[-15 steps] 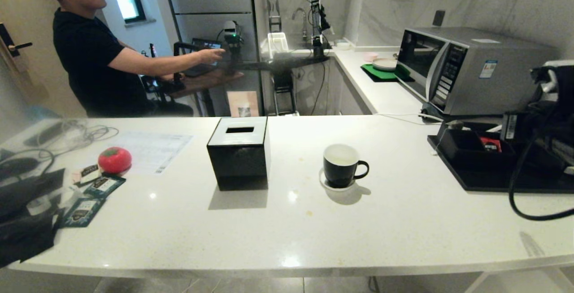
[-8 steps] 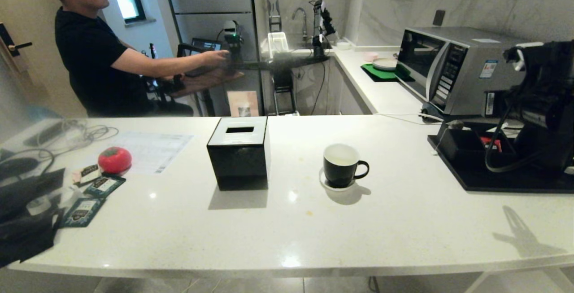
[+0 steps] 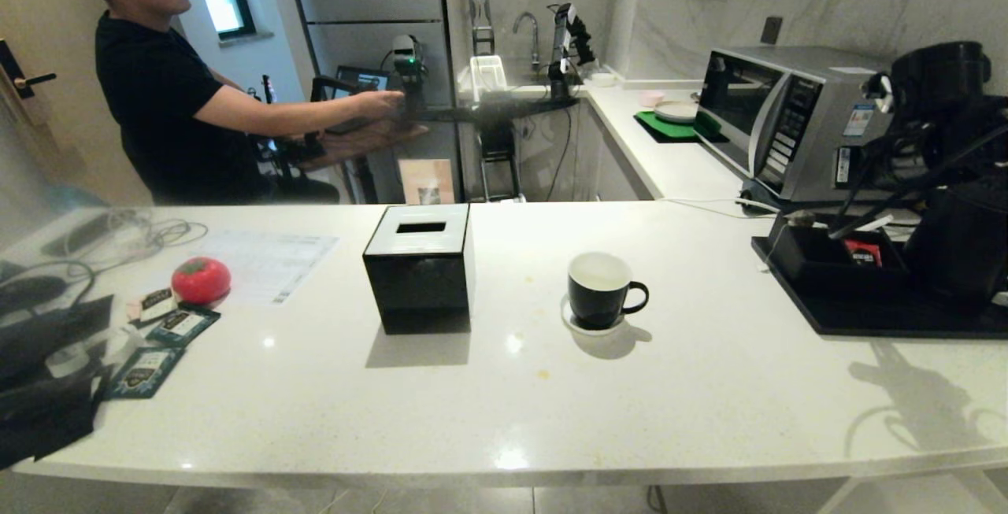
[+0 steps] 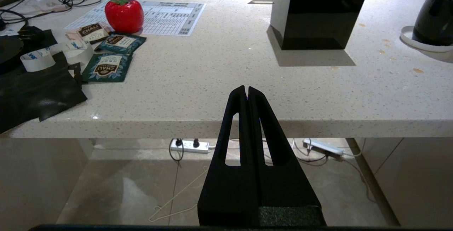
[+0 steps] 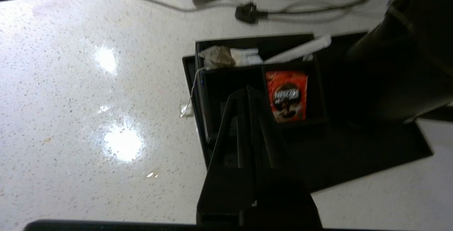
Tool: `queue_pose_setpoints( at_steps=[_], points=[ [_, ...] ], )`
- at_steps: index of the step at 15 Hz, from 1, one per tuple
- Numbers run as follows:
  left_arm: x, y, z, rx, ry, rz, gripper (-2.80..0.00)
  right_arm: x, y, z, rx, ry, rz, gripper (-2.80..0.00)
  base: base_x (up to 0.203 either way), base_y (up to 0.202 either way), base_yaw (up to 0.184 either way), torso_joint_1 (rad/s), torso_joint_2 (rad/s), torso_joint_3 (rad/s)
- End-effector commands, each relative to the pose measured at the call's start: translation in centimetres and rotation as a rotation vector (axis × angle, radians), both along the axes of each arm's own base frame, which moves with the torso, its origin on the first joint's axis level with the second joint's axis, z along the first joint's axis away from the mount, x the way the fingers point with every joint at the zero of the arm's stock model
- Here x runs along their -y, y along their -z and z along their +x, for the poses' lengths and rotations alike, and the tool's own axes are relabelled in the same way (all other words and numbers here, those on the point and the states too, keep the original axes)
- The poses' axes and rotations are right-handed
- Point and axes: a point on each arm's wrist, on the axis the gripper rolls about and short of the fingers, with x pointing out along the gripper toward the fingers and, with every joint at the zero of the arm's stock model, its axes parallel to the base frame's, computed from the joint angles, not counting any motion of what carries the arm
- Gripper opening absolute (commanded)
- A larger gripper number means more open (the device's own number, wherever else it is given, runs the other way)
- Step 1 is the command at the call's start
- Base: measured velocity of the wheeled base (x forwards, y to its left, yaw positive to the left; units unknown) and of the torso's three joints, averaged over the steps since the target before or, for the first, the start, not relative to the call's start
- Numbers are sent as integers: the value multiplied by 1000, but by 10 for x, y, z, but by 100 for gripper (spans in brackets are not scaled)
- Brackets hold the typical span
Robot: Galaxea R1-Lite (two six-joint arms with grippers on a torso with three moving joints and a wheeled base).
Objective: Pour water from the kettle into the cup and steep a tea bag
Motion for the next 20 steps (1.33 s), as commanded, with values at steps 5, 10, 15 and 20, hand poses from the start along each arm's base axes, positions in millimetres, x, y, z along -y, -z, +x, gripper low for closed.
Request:
queue_pose_setpoints(
  at_steps=[5,10,15,20],
  points=[
    [0,0,0,1,0,-1,-280,17,36,44,-132,70,53,-280,0,0,0,0,0,0],
    [0,0,0,1,0,-1,-280,33,59,55,-165,102,57,0,0,0,0,0,0,0],
    [0,0,0,1,0,-1,-280,37,71,72,-71,101,48,0,0,0,0,0,0,0],
    [0,0,0,1,0,-1,-280,34,80,80,-56,93,53,0,0,0,0,0,0,0]
  ],
)
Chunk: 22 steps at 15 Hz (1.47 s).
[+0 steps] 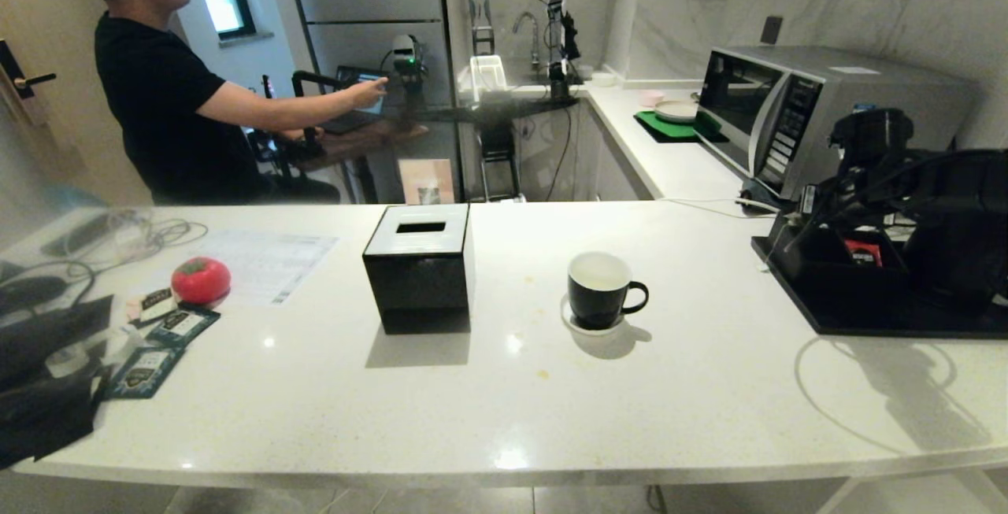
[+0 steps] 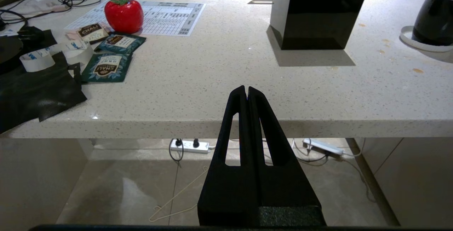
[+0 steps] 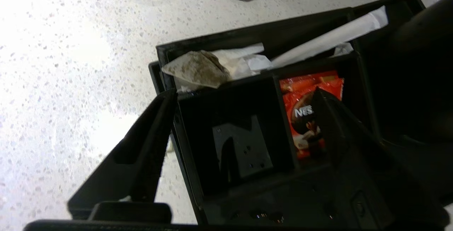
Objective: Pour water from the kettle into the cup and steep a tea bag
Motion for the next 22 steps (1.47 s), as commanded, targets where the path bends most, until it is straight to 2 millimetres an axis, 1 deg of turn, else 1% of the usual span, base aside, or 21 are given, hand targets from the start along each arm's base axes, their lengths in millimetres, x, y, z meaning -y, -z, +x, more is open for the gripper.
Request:
queue_pose_setpoints(
  at_steps=[1,11,22],
  points=[
    [0,0,0,0,0,-1,-280,0,7,4,4,1,0,0,0,0,0,0,0,0],
    [0,0,0,0,0,-1,-280,-1,17,16,60,-2,-11,0,0,0,0,0,0,0],
    [0,0,0,0,0,-1,-280,0,31,23,68,0,-15,0,0,0,0,0,0,0]
  ],
)
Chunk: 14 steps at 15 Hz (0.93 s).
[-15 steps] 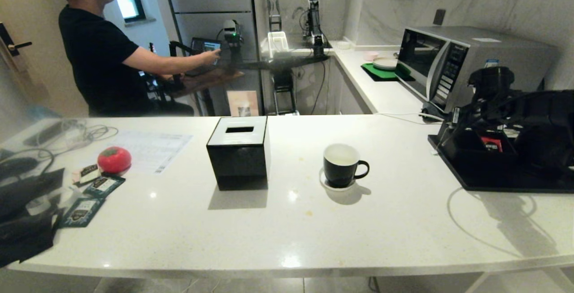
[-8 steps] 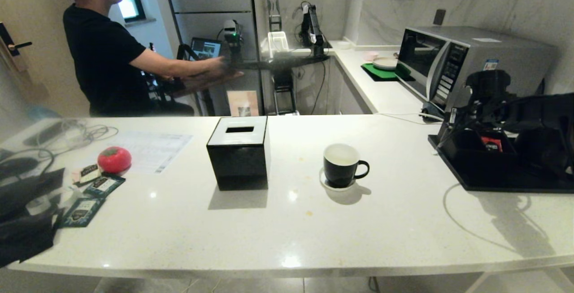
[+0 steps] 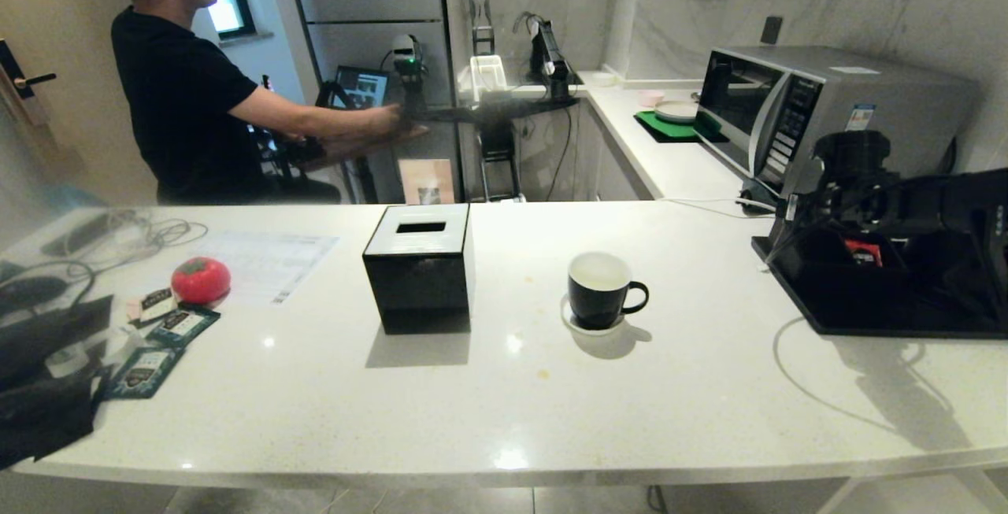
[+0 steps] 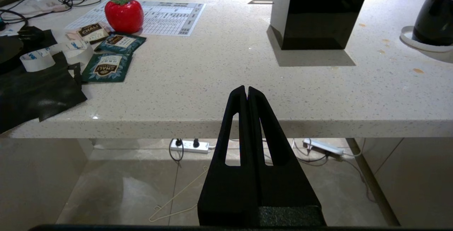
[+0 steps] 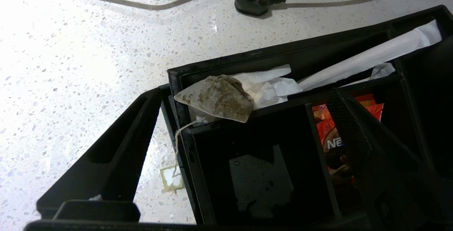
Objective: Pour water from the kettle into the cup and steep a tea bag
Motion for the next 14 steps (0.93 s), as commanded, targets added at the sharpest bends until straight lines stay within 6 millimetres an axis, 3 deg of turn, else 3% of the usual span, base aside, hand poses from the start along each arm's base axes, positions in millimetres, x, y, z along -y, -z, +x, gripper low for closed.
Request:
queue_pose_setpoints(
  at_steps=[1,7,8,14],
  points=[
    [0,0,0,0,0,-1,-280,0,3,1,-5,2,0,0,0,0,0,0,0,0],
    [0,0,0,0,0,-1,-280,1,5,3,7,2,-3,0,0,0,0,0,0,0],
    [0,0,0,0,0,-1,-280,1,5,3,8,1,-2,-280,0,0,0,0,0,0],
    [0,0,0,0,0,-1,-280,1,5,3,8,1,-1,-280,0,0,0,0,0,0]
  ],
)
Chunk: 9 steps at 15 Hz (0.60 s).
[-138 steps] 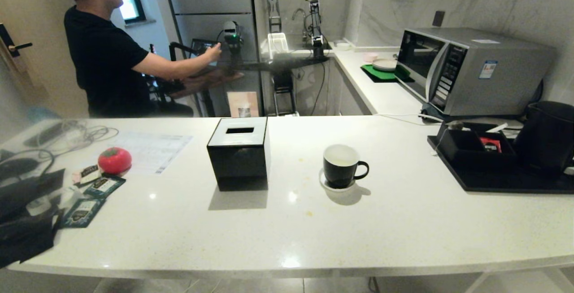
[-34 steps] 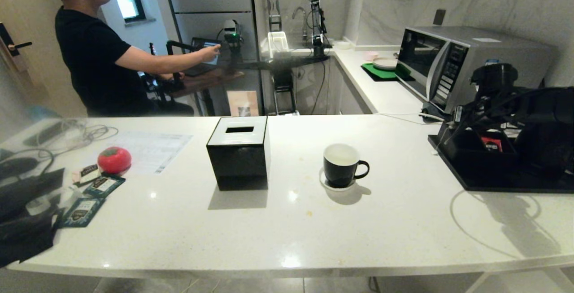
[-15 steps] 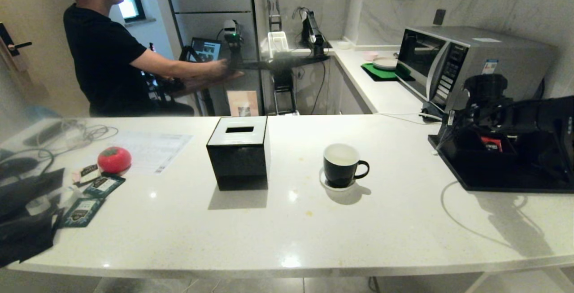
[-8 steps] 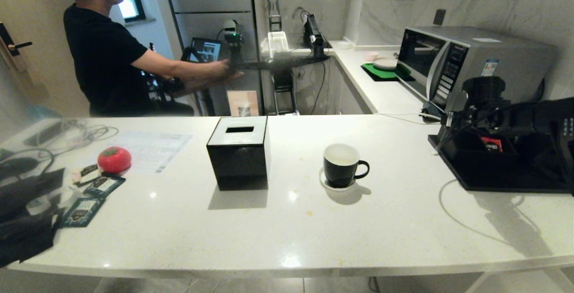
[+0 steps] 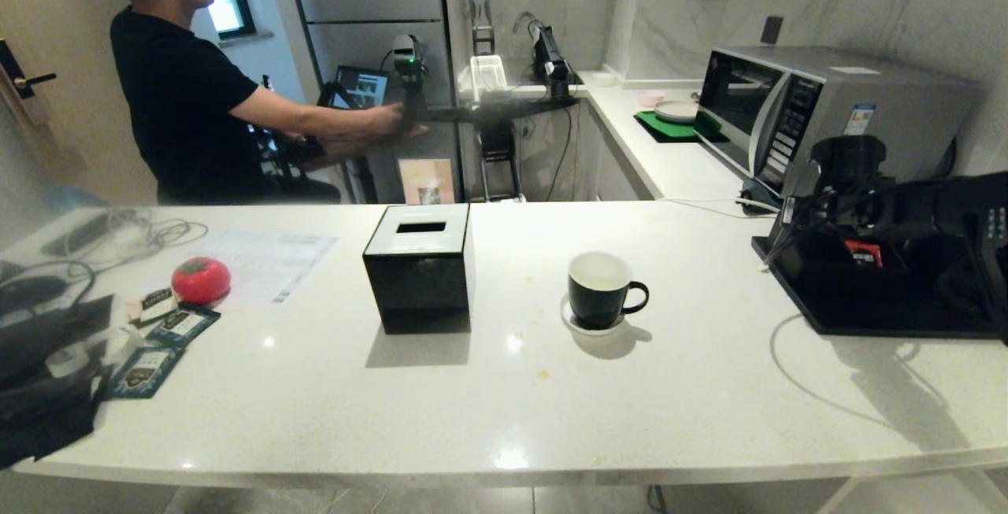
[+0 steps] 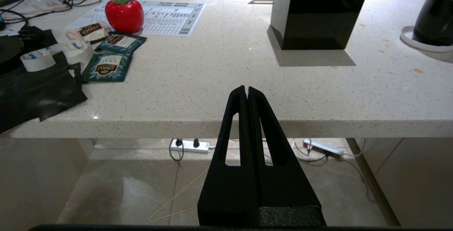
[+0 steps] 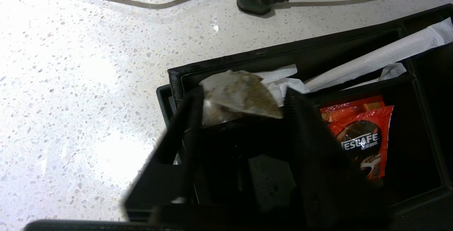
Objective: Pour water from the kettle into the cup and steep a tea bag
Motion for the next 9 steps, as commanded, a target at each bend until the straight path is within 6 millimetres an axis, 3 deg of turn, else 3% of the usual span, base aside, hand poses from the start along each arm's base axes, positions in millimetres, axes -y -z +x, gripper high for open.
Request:
queue_pose_setpoints(
  at_steps=[1,9],
  points=[
    [0,0,0,0,0,-1,-280,0,-2,-1,4,2,-1,-280,0,0,0,0,0,0],
    [0,0,0,0,0,-1,-280,-5,-14,-4,28,-8,-4,-280,0,0,0,0,0,0]
  ],
)
